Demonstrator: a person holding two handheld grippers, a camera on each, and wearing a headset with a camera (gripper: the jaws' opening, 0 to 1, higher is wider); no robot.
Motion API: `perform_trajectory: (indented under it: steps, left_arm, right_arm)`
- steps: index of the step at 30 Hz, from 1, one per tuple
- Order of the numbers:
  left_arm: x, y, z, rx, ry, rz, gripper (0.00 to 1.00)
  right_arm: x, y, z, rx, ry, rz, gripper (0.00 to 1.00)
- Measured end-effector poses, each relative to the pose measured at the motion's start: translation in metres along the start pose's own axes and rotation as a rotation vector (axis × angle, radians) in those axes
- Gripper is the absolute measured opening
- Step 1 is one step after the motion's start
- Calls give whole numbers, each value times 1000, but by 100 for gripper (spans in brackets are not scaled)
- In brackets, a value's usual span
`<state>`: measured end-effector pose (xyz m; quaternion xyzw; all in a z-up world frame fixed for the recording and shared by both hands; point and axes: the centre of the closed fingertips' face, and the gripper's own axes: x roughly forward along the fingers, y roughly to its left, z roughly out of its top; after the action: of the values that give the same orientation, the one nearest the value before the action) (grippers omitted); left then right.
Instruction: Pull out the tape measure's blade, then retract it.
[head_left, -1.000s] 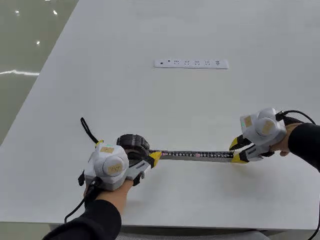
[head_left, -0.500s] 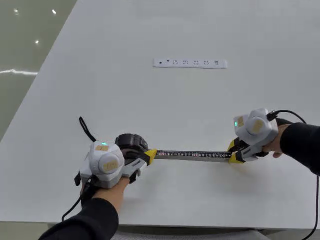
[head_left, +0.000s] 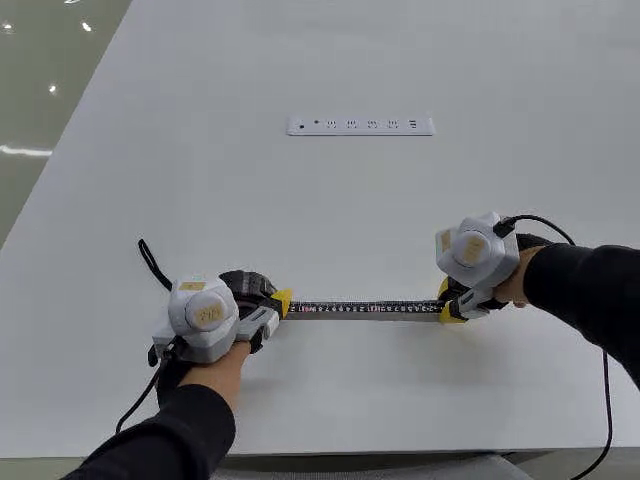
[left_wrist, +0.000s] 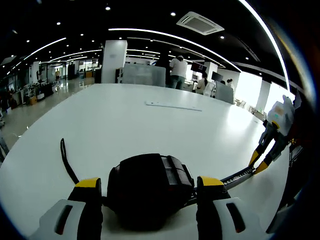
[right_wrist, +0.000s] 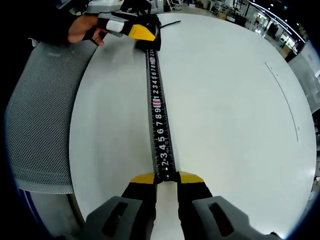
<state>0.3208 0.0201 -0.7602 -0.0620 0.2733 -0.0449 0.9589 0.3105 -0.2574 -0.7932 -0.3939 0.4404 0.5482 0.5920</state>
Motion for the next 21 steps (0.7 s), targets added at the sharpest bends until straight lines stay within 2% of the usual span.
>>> perform_trajectory:
  steps: [4,9,18,21]
  left_arm:
    - [-1,0,1,-32,5,1,69]
    - [-1,-1,0,-46,23,1,64]
    - [0,-2,-3,9,53,-2,62]
    - [0,-1,-3,8,56,-5,61]
  right_arm:
    - [0,0,0,2,3,-1,11]
    - [1,-1,0,5,7,-1,11]
    - [2,-1,-1,13,7,-2,11]
    - [2,-1,-1,18,7,-4,11]
